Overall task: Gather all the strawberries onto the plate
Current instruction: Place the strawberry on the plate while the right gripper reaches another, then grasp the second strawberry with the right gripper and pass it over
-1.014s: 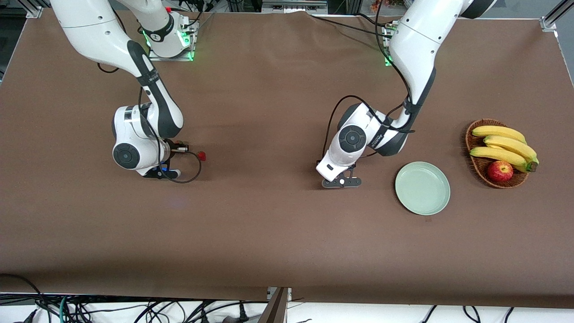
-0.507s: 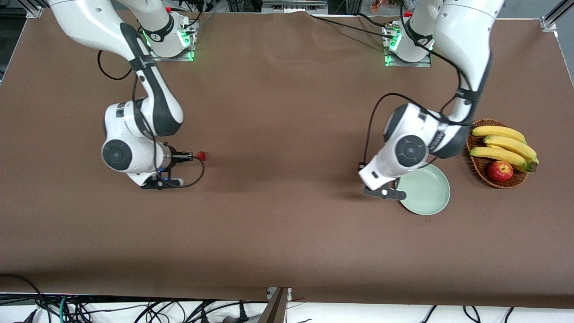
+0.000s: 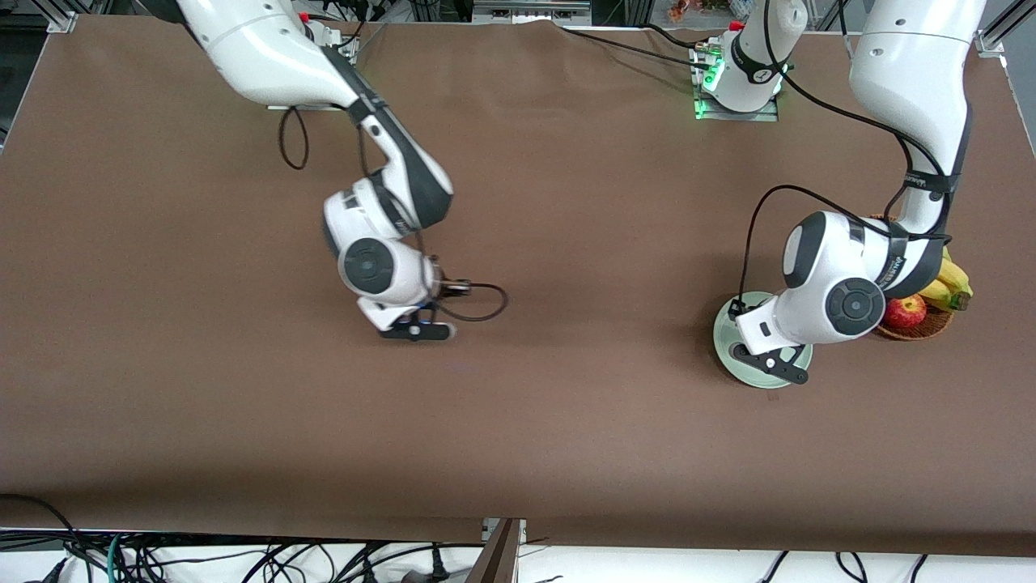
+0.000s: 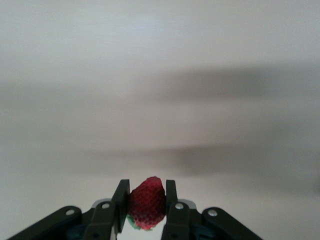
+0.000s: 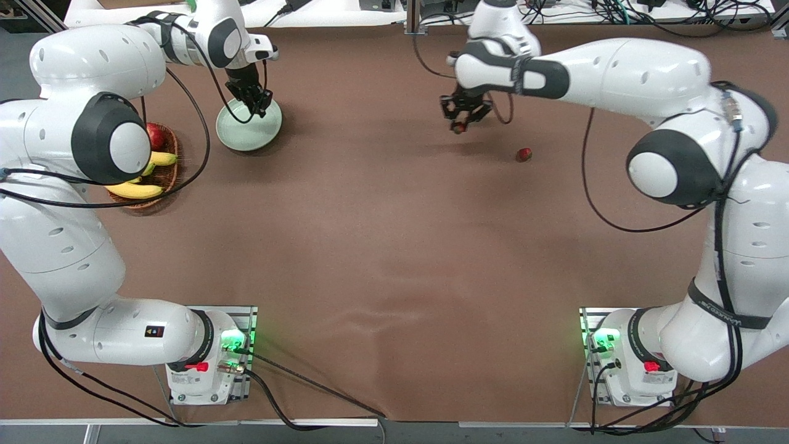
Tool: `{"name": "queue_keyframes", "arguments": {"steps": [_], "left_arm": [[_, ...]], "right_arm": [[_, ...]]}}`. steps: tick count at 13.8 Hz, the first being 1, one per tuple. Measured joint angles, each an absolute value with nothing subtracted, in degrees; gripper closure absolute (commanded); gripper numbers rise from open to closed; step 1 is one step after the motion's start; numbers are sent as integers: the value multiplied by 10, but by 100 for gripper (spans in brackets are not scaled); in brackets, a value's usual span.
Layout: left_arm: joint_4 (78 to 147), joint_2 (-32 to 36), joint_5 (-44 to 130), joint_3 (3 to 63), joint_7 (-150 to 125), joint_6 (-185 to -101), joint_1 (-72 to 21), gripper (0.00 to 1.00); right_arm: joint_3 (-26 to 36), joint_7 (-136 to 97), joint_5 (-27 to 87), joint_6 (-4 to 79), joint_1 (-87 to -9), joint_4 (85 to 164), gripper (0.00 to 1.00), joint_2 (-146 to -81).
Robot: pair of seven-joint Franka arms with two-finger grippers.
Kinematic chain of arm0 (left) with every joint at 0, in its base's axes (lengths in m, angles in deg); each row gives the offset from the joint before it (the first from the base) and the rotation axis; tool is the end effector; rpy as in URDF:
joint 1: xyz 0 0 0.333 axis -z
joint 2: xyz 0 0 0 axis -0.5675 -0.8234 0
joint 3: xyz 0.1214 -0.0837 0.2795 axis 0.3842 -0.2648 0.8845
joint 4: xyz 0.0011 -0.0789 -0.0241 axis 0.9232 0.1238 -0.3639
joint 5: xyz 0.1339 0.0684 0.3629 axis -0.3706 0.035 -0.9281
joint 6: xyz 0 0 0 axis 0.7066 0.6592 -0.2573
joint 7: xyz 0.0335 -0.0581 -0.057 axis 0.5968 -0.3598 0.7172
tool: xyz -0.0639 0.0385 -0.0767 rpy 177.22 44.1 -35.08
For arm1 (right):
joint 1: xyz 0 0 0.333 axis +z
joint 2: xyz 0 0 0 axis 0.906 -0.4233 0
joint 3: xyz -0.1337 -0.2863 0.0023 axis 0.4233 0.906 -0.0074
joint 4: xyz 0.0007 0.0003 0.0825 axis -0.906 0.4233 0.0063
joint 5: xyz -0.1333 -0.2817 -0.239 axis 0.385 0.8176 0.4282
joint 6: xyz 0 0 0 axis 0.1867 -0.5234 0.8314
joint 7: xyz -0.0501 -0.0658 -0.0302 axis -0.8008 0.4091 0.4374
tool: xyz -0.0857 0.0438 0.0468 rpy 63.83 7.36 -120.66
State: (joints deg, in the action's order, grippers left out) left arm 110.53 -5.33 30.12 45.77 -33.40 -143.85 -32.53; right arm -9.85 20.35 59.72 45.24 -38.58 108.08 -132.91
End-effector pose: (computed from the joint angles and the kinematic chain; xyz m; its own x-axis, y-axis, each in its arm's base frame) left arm 0.6474 -0.0762 0.2457 0.8935 -0.4004 -0.2032 -0.3987 -0.9157 0.0512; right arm 0.5937 0.4088 0.2450 0.9826 -0.0801 -0.1677 -0.1059 -0.9828 -0.1511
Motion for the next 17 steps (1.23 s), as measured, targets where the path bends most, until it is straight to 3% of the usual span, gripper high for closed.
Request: {"name": "queue_keyframes", "arguments": {"steps": [3, 4, 6, 7, 9, 10, 11, 15, 17], "left_arm": [[1117, -69, 301, 458, -392, -1478, -345, 96], [1126, -75, 301, 458, -400, -1498, -347, 87], [1154, -83, 301, 458, -405, -1547, -348, 13], [1166, -85, 301, 457, -406, -1563, -348, 0], [1173, -85, 301, 457, -407, -1570, -348, 0], [1173, -85, 301, 456, -407, -1570, -348, 0], [1173, -85, 301, 456, -408, -1570, -348, 0], [1167, -68, 301, 449, -407, -1558, -348, 0], [1159, -49, 301, 442, -400, -1533, -347, 0]], "right_arm": [[-139, 298, 596, 591, -356, 1052, 100, -1383], [-146, 326, 596, 627, -344, 1041, 100, -1403], [-149, 373, 596, 684, -314, 1008, 100, -1443], [-151, 393, 596, 706, -301, 986, 100, -1464], [-153, 425, 596, 731, -279, 939, 100, -1501], [-153, 437, 596, 738, -270, 920, 45, -1515], [-153, 446, 596, 745, -263, 908, 1, -1526], [-152, 451, 596, 730, -266, 878, 0, -1528], [-149, 448, 597, 651, -289, 861, 0, -1506]]}}
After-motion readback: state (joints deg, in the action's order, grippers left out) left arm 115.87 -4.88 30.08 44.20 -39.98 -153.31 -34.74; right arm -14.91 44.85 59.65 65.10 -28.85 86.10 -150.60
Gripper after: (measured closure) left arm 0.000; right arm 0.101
